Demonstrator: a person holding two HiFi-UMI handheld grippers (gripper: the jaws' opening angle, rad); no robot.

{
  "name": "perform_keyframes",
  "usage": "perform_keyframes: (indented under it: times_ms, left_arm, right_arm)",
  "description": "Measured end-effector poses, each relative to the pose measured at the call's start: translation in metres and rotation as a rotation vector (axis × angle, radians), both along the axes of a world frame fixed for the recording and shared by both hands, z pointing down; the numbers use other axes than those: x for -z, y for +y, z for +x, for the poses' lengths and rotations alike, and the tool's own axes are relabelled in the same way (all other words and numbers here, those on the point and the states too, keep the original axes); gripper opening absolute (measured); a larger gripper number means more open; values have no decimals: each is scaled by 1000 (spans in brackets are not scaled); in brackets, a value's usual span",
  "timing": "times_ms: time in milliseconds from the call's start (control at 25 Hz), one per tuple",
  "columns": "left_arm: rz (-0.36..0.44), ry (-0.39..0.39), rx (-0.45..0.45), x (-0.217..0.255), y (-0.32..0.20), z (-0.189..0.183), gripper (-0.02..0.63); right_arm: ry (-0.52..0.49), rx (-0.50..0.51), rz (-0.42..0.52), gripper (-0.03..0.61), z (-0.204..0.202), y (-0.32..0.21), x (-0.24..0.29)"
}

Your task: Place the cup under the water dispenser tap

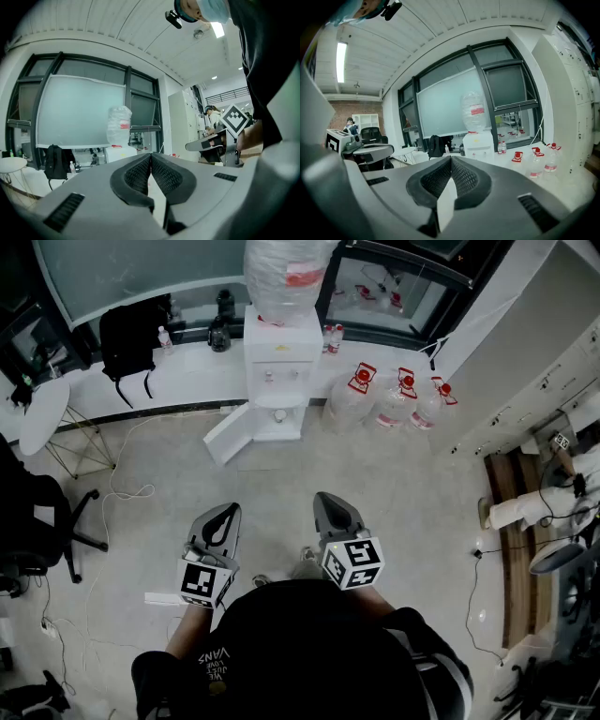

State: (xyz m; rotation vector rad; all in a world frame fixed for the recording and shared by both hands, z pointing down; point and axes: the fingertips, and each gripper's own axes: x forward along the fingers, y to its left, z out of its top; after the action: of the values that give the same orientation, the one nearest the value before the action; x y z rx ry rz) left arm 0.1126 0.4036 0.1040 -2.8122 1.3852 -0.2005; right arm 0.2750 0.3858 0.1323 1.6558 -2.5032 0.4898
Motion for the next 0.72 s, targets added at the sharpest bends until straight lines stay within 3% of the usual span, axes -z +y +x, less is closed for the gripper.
perform_keyframes:
  times_ms: [280, 720]
  left_arm:
    - [-16, 12, 34, -5, -26, 14, 20]
    - [-19, 35, 235, -18, -93, 69, 20]
  right_arm:
    - [53, 62, 48, 51, 8, -30, 2]
    - [60, 238, 30, 56, 69, -109, -11]
